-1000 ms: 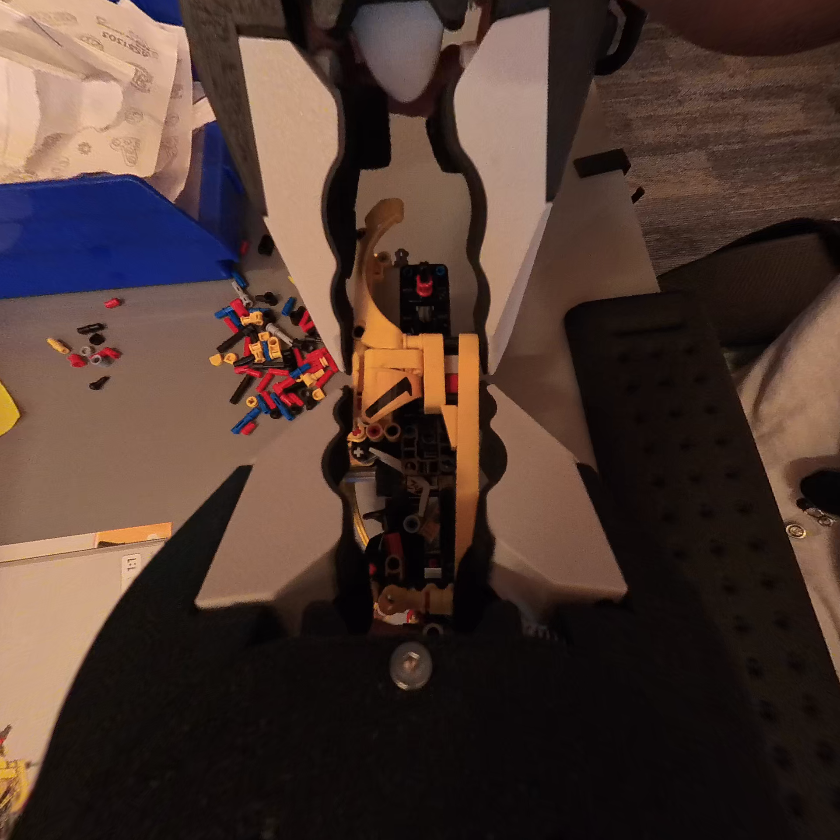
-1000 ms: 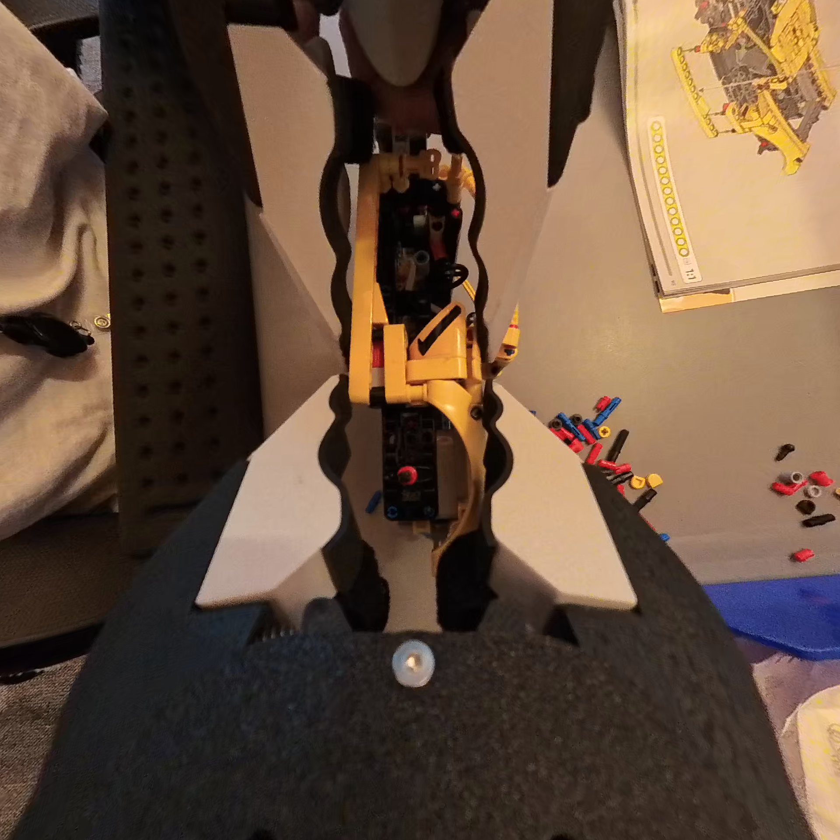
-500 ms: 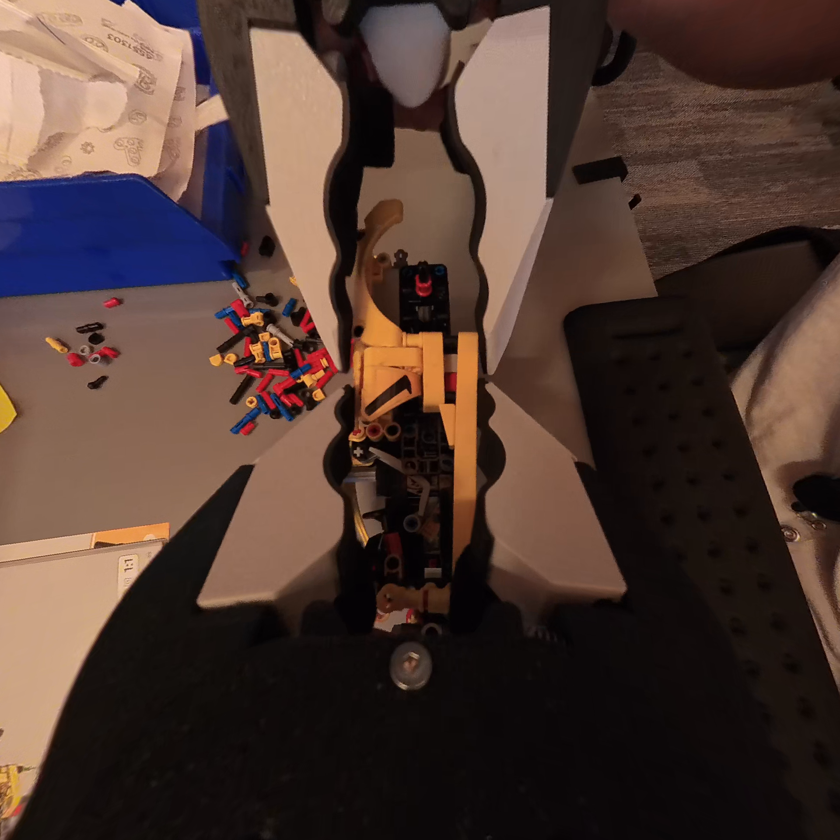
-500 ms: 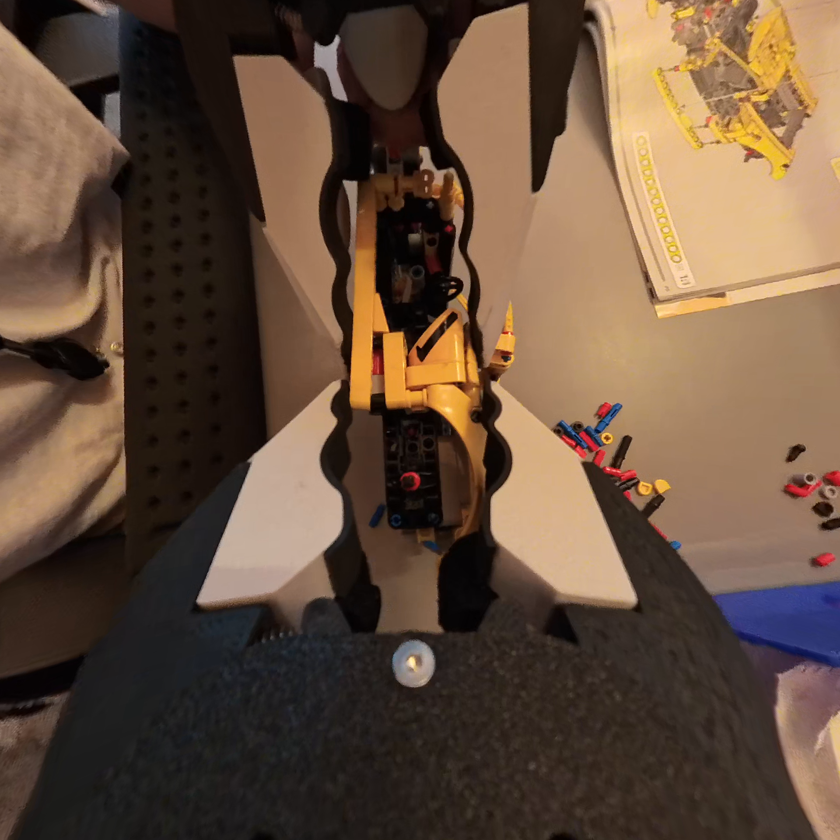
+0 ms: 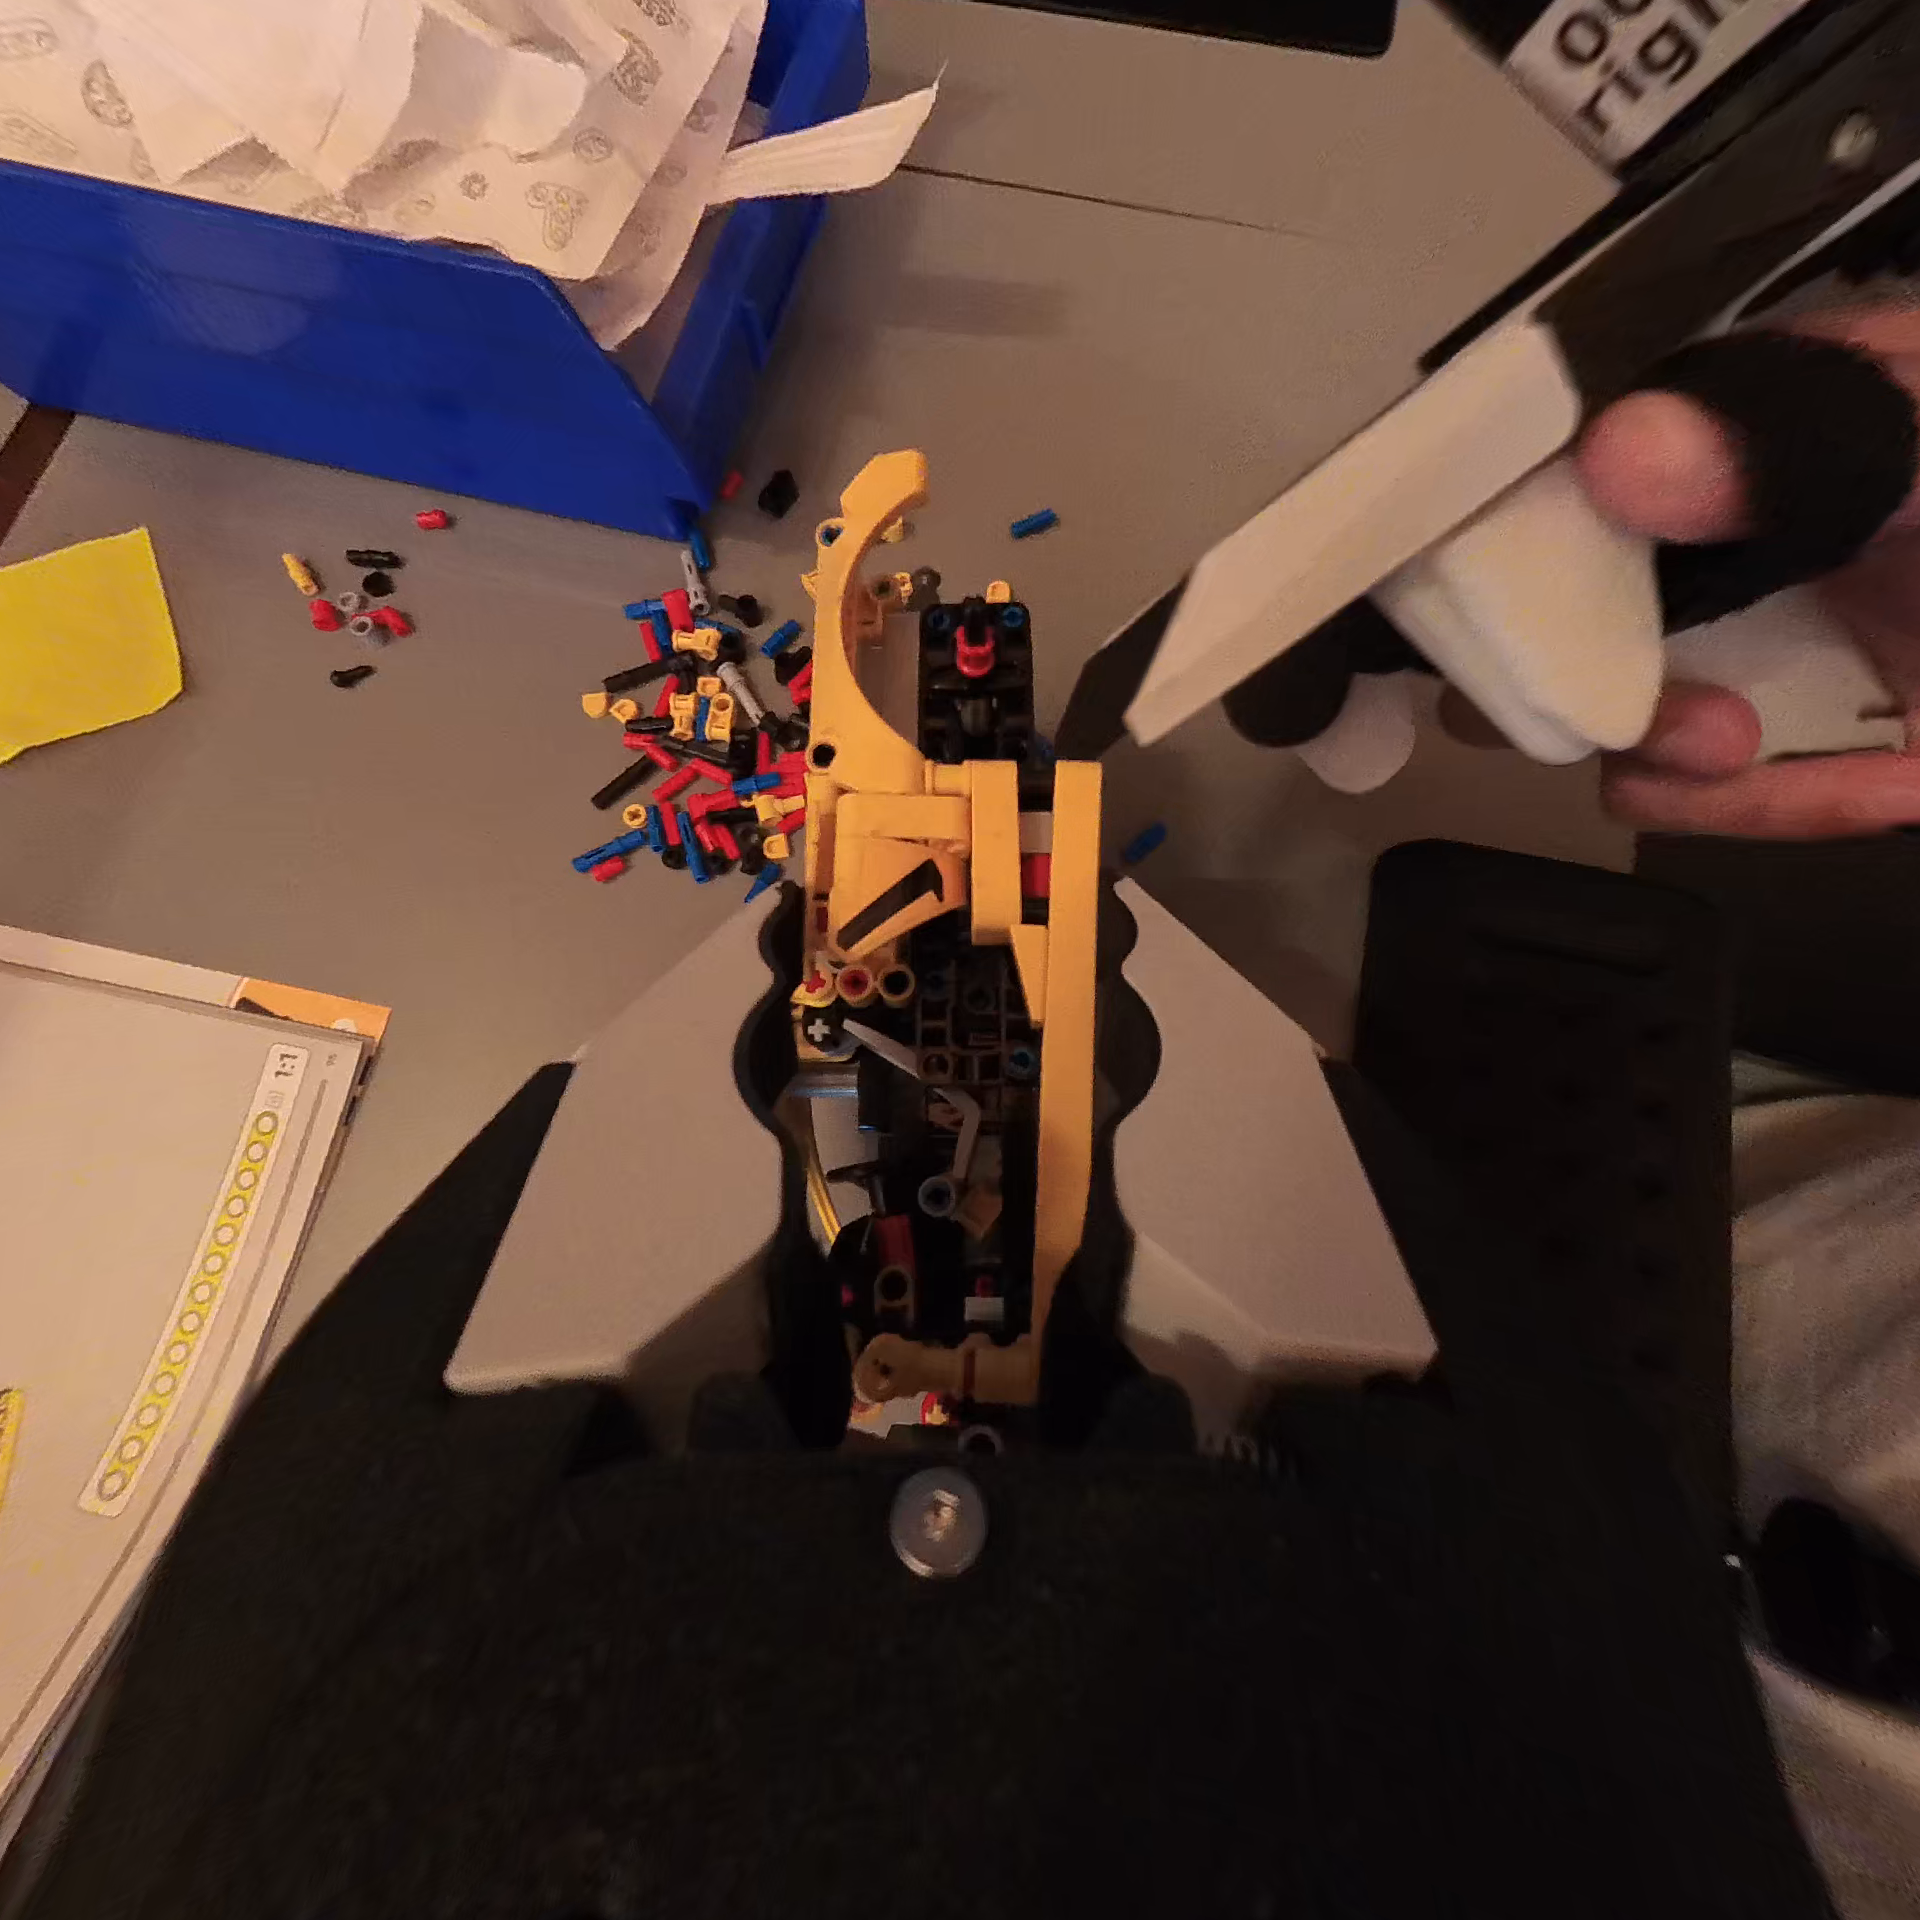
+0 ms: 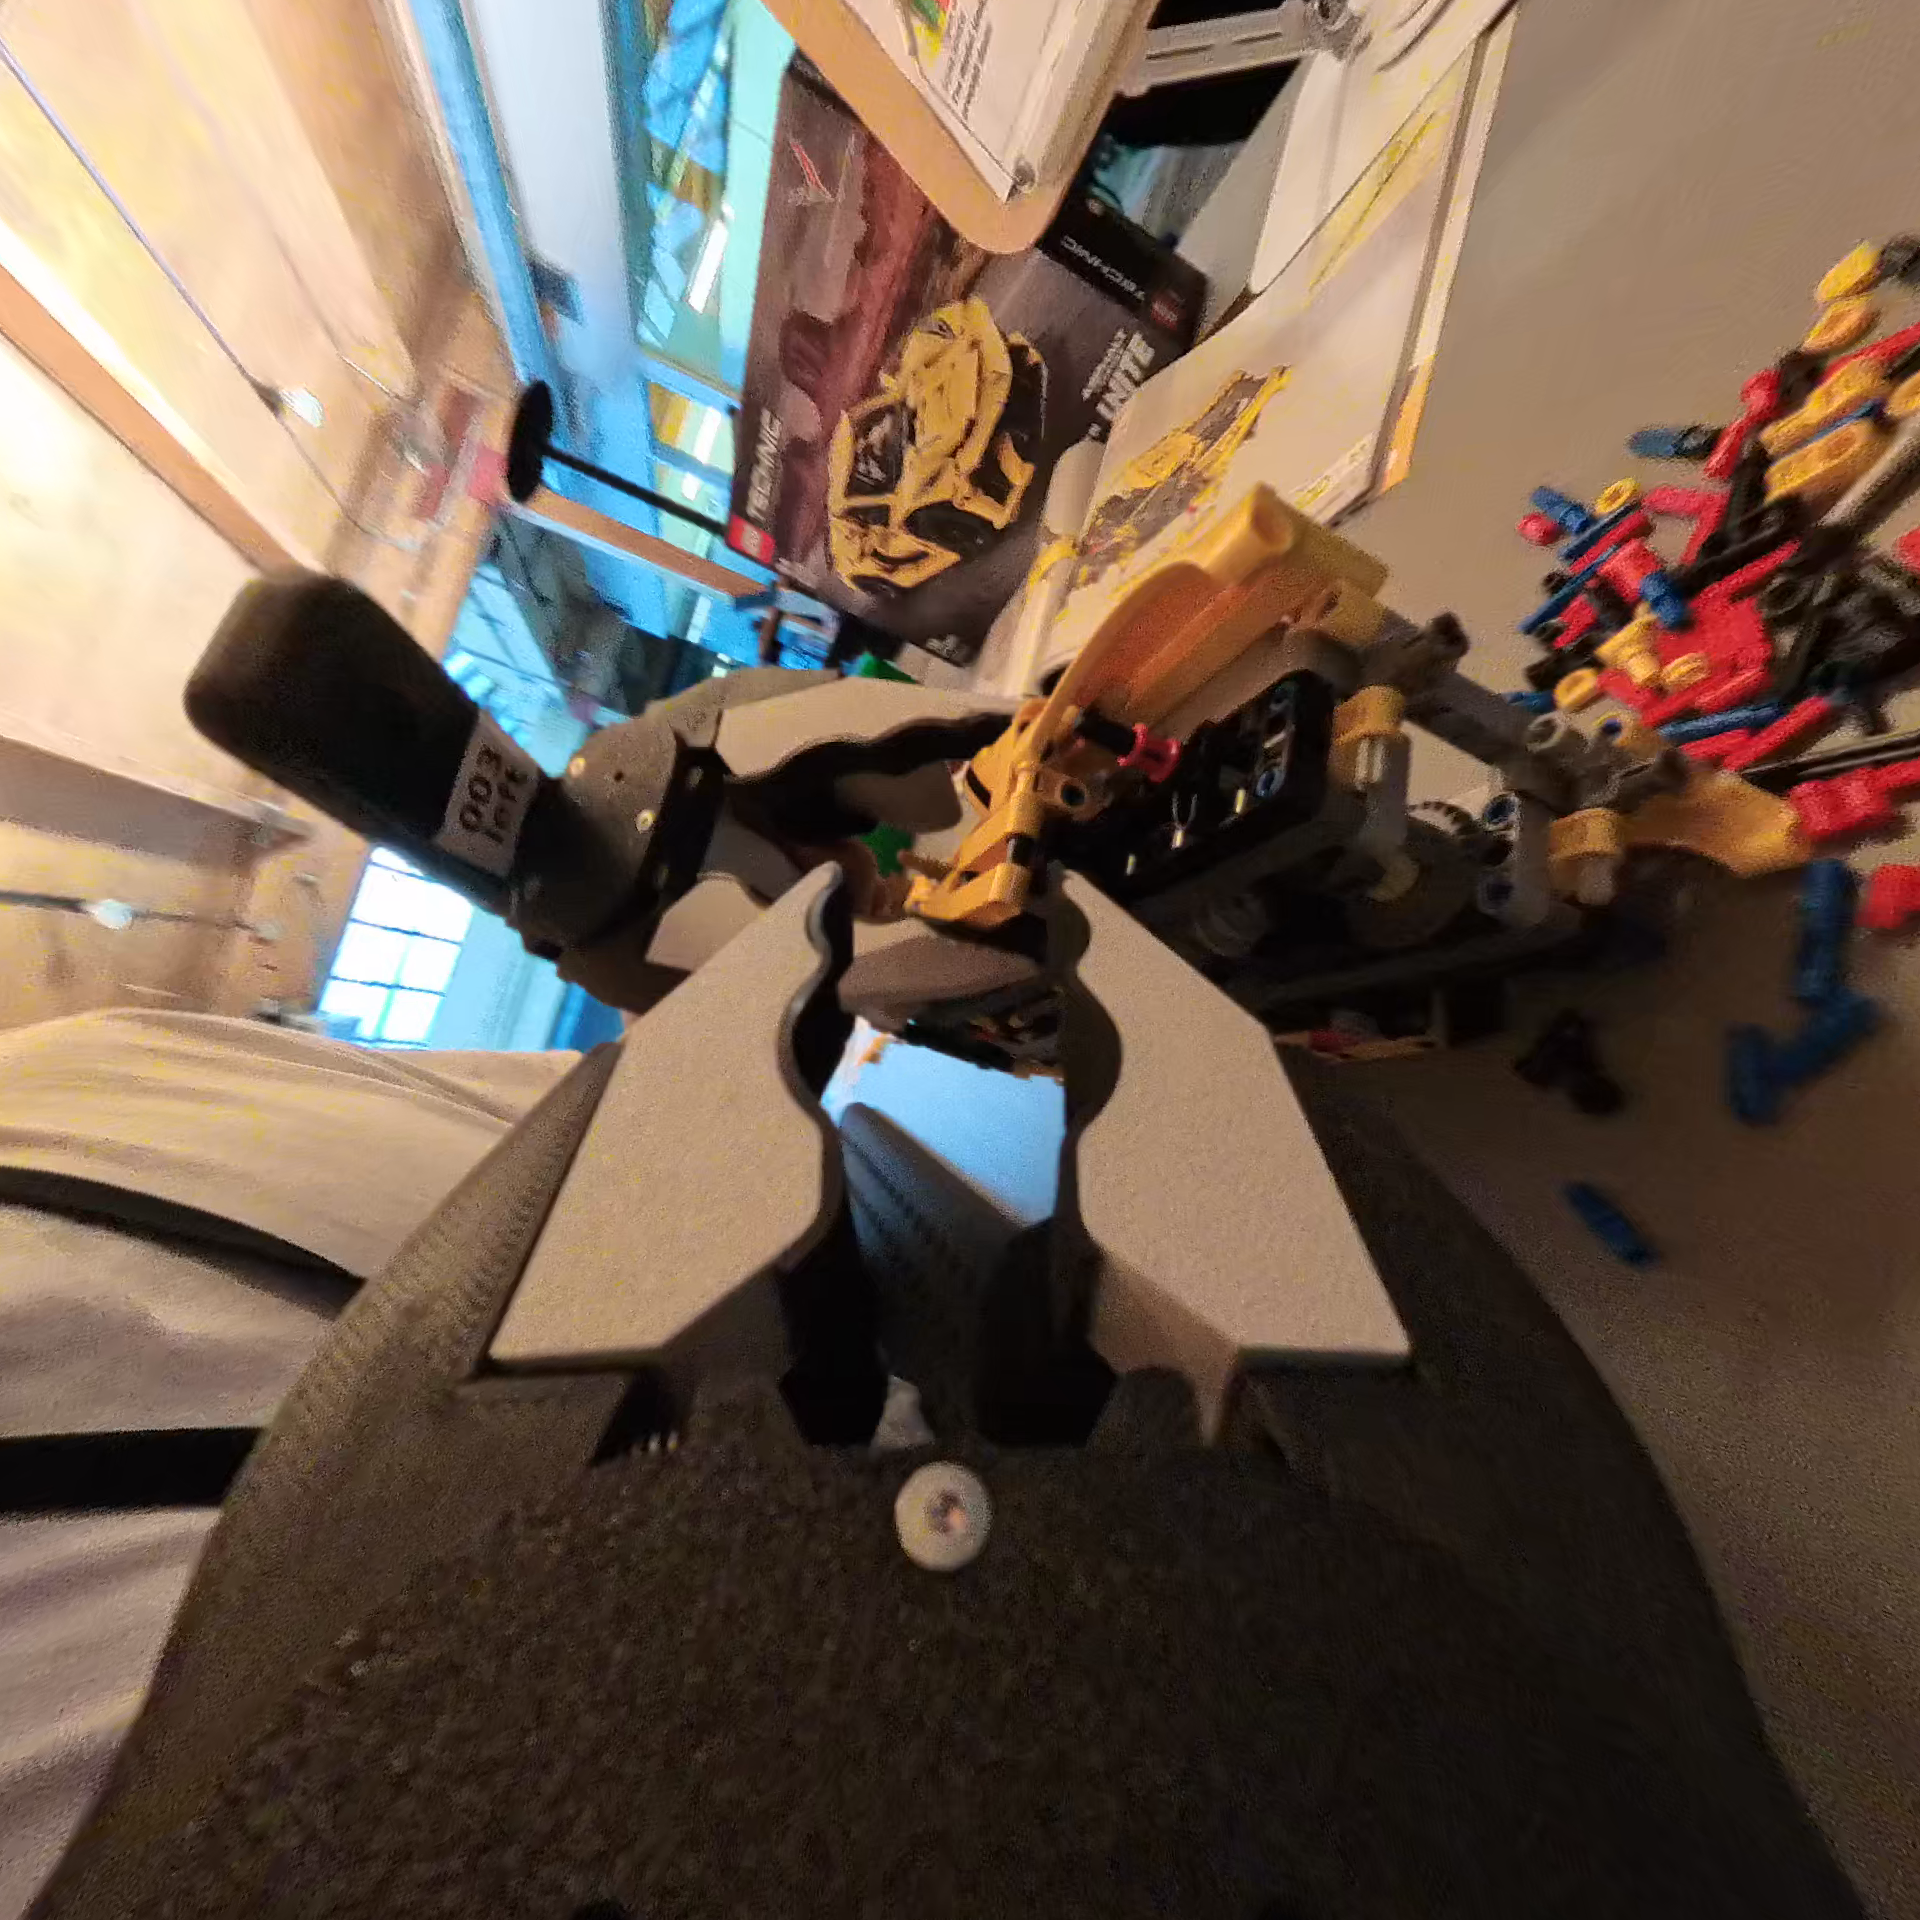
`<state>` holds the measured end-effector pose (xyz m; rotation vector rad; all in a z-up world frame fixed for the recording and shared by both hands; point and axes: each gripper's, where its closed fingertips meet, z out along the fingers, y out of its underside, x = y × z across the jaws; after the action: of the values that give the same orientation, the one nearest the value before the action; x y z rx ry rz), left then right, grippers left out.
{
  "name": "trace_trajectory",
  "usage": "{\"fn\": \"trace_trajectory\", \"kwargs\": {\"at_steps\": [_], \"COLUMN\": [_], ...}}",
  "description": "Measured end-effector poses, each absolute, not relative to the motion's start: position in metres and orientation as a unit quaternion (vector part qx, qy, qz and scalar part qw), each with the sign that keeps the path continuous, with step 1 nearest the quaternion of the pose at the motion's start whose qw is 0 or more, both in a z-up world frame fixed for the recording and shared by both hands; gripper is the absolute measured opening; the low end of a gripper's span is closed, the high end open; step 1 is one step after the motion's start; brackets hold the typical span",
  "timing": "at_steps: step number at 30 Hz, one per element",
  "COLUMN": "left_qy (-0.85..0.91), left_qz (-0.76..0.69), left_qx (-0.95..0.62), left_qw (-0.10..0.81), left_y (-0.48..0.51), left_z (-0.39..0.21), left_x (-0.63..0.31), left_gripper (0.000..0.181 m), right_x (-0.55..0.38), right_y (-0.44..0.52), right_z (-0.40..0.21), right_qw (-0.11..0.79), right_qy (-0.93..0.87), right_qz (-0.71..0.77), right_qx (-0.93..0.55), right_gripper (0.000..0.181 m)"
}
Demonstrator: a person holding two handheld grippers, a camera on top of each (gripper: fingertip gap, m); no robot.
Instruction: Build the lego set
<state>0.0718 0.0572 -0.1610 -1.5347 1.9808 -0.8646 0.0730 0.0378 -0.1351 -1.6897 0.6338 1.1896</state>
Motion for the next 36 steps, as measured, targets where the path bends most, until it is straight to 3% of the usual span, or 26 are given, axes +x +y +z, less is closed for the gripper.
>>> {"fn": "trace_trajectory", "kwargs": {"at_steps": [4, 9, 12, 20, 25, 30, 36], "left_qy": [0.727, 0.772, 0.790, 0.796, 0.805, 0.798, 0.801], "left_qz": [-0.304, -0.250, -0.276, -0.293, -0.256, -0.261, -0.260], "left_qx": [-0.561, -0.519, -0.507, -0.511, -0.510, -0.519, -0.513], "left_qw": [0.254, 0.271, 0.209, 0.143, 0.164, 0.161, 0.169], "left_y": [0.059, 0.070, 0.061, 0.051, 0.054, 0.053, 0.051], "left_z": [-0.162, -0.170, -0.172, -0.171, -0.175, -0.175, -0.174], "left_x": [0.072, 0.070, 0.066, 0.088, 0.092, 0.092, 0.093], "left_gripper": [0.056, 0.072, 0.077, 0.073, 0.065, 0.063, 0.061], "right_x": [0.076, 0.068, 0.069, 0.070, 0.069, 0.070, 0.071], "right_y": [0.041, 0.043, 0.046, 0.046, 0.047, 0.047, 0.045], "right_z": [-0.147, -0.145, -0.145, -0.145, -0.145, -0.145, -0.145], "right_qw": [0.448, 0.419, 0.419, 0.406, 0.402, 0.428, 0.421], "right_qy": [0.289, 0.300, 0.310, 0.321, 0.306, 0.255, 0.276], "right_qz": [0.507, 0.577, 0.593, 0.633, 0.624, 0.506, 0.543], "right_qx": [-0.677, -0.633, -0.614, -0.576, -0.595, -0.704, -0.672], "right_gripper": [0.005, 0.017, 0.015, 0.011, 0.005, 0.006, 0.005]}}
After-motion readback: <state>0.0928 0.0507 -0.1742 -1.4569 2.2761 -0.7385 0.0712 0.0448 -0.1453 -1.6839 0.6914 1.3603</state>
